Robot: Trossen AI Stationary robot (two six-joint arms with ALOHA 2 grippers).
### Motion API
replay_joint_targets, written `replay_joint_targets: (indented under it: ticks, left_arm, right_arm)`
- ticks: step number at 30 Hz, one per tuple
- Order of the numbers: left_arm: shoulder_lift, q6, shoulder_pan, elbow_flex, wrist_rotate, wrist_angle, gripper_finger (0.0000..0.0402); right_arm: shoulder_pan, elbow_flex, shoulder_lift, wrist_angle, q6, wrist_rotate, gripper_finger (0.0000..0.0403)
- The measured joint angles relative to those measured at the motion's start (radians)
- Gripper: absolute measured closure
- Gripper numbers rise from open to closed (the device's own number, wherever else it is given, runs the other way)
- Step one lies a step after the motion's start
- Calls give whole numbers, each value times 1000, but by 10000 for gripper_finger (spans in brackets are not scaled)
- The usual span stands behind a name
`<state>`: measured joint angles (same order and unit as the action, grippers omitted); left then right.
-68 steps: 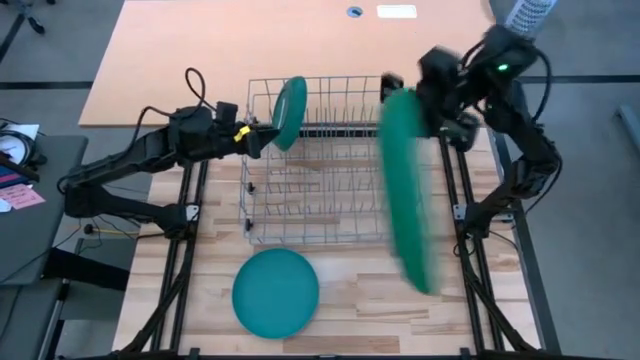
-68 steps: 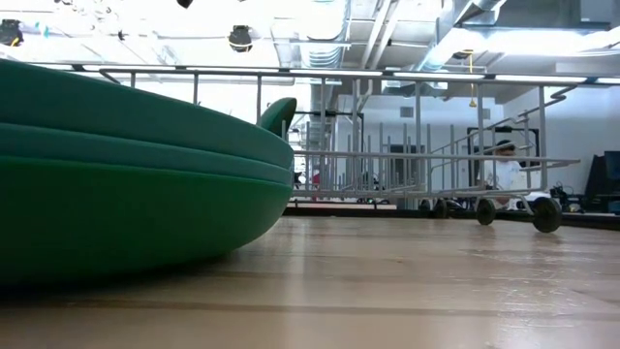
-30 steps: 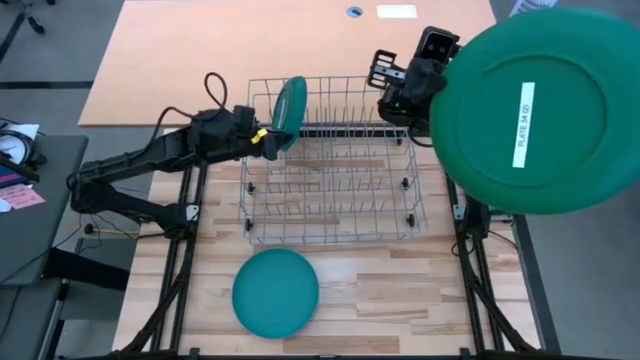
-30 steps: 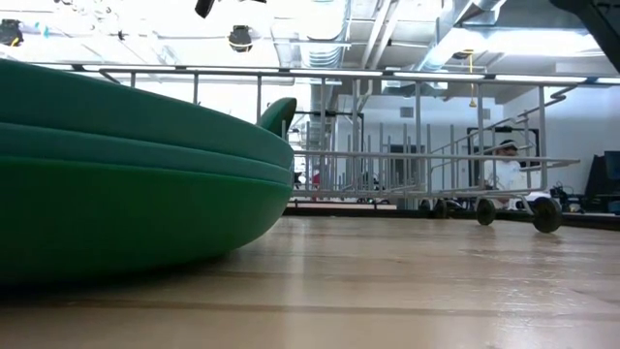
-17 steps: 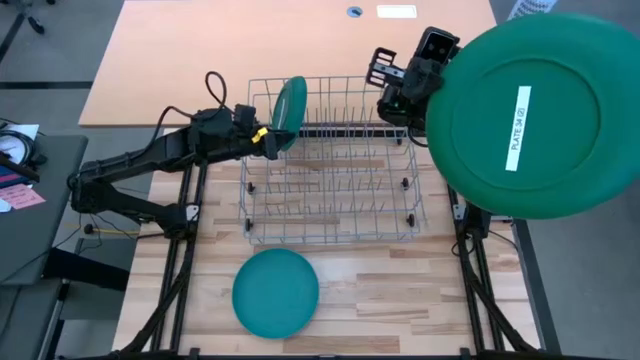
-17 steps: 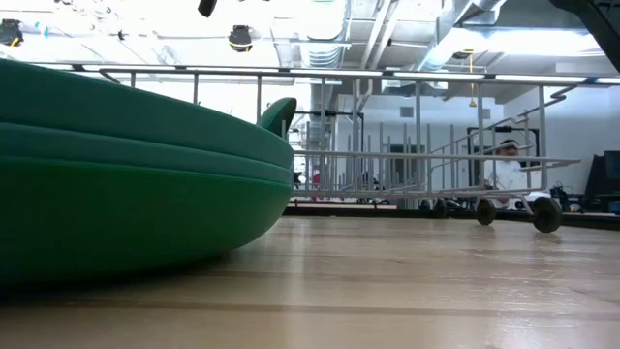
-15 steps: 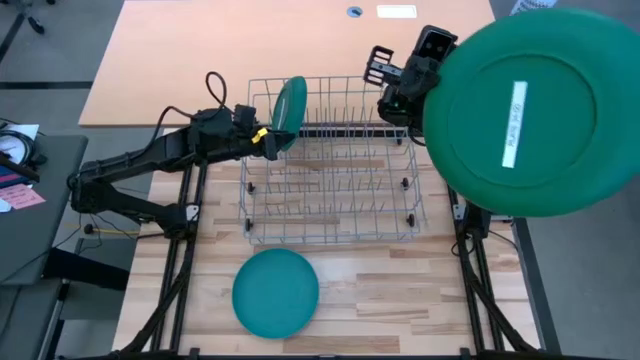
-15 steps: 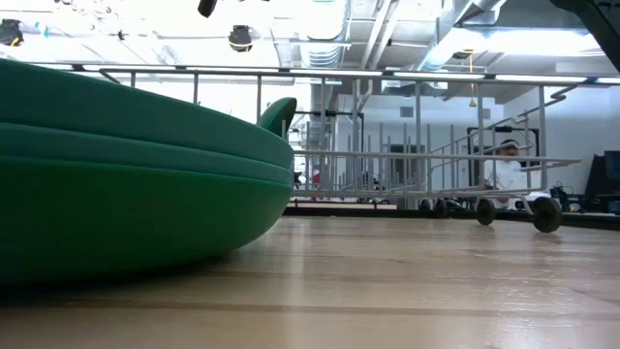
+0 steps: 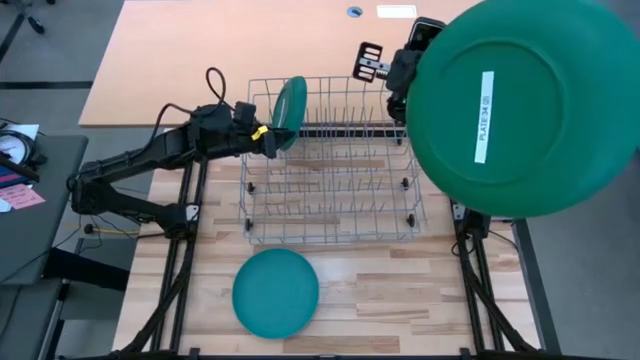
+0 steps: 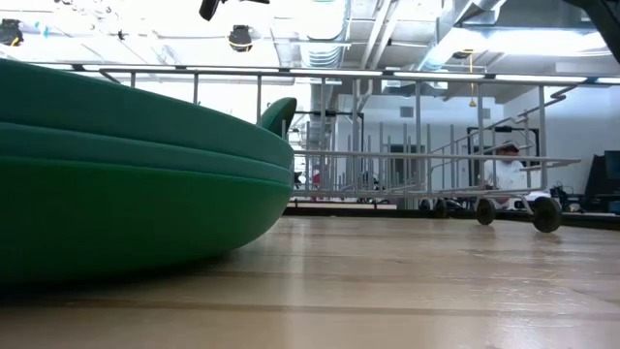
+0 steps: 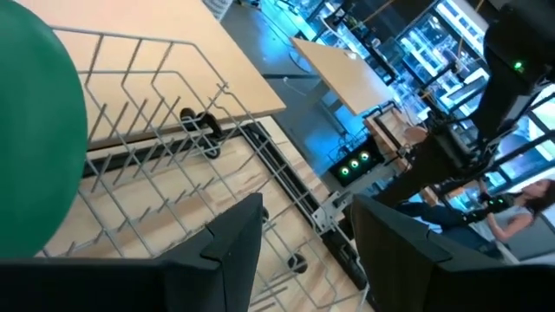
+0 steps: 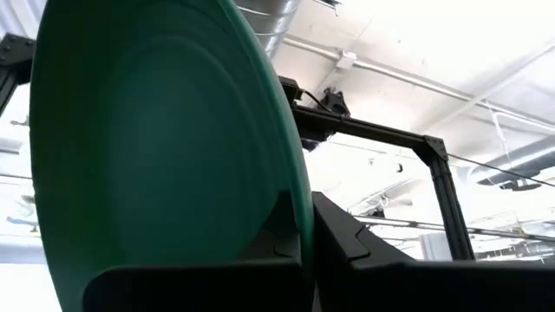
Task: Sort dishes
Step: Put the green plate in the dish rack
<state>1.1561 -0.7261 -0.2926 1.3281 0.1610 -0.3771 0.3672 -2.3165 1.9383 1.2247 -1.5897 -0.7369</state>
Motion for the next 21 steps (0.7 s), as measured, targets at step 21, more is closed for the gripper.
replay_joint_targets:
  ticks: [21]
  left_arm:
    - [0,31,-82,0,-73,3,228]
  right_arm:
    - [15,0,-195,-882,483,-99,394]
